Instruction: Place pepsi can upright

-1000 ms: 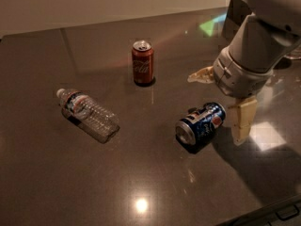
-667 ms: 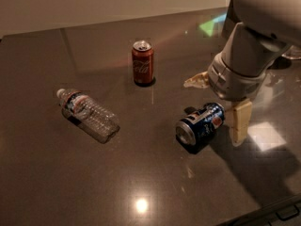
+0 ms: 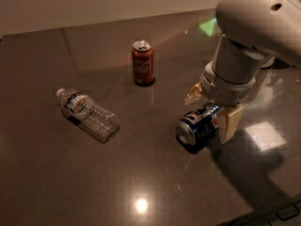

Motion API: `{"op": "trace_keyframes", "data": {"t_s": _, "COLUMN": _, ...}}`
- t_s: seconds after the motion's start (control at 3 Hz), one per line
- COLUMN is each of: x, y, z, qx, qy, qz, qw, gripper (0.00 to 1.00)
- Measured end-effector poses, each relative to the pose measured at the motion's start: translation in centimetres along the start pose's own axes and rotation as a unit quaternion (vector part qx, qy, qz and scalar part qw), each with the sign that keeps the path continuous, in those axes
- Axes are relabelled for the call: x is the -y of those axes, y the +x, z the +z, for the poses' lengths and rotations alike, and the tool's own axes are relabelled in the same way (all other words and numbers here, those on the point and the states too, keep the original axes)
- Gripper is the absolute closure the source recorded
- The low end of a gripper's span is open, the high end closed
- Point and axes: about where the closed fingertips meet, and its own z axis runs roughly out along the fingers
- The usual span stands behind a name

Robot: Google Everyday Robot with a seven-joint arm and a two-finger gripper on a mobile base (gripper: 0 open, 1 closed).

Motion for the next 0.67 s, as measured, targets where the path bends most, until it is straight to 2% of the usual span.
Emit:
{"op": "trace_keyframes", "data": {"t_s": 0.33, "x": -0.29, "y": 0.05, "z": 0.03, "qx": -0.013, "qy": -0.006, "qz": -0.011, "qw": 0.9998, "gripper": 0.47}}
{"op": "trace_keyframes", "data": {"t_s": 0.67, "x": 0.18, "y": 0.05, "z": -0.72, "qx": -0.036, "qy": 0.006, "qz": -0.026, "qw": 0.9990, "gripper": 0.70}}
